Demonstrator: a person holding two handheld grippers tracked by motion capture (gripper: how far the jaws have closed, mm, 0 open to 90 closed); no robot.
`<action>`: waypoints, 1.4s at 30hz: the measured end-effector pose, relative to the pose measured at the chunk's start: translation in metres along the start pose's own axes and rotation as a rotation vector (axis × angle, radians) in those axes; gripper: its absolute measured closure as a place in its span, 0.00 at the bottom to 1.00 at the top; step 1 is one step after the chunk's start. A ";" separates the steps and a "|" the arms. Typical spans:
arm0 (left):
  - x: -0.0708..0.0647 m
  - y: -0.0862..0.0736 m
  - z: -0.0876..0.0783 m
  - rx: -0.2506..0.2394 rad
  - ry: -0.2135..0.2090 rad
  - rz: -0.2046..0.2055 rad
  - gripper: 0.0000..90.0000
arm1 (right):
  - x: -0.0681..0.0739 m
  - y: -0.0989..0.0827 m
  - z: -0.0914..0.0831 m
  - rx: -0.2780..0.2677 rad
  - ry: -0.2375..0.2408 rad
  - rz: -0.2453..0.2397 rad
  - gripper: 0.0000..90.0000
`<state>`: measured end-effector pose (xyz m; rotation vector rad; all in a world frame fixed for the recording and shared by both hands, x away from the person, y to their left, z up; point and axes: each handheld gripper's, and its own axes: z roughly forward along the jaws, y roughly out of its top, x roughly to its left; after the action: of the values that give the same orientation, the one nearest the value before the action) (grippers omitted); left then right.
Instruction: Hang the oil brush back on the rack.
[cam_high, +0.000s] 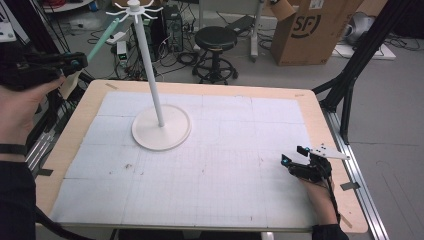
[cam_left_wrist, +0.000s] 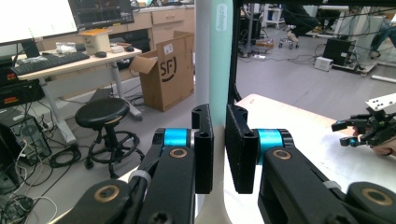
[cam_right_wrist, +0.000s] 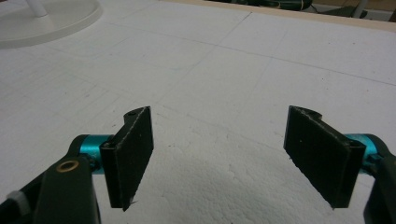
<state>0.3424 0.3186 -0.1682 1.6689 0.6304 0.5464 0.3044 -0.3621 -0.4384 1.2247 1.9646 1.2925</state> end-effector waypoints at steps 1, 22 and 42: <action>0.000 -0.001 0.001 0.001 0.001 -0.002 0.91 | 0.000 0.000 0.000 -0.001 0.000 -0.002 0.26; -0.015 -0.062 0.009 0.081 0.001 -0.002 0.44 | 0.000 0.000 0.001 0.004 0.002 -0.005 0.26; -0.039 -0.221 0.028 0.226 -0.021 -0.107 0.28 | 0.002 -0.002 0.004 0.038 0.000 -0.027 0.26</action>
<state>0.3079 0.3036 -0.3917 1.8372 0.7841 0.3912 0.3053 -0.3590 -0.4421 1.2118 2.0073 1.2465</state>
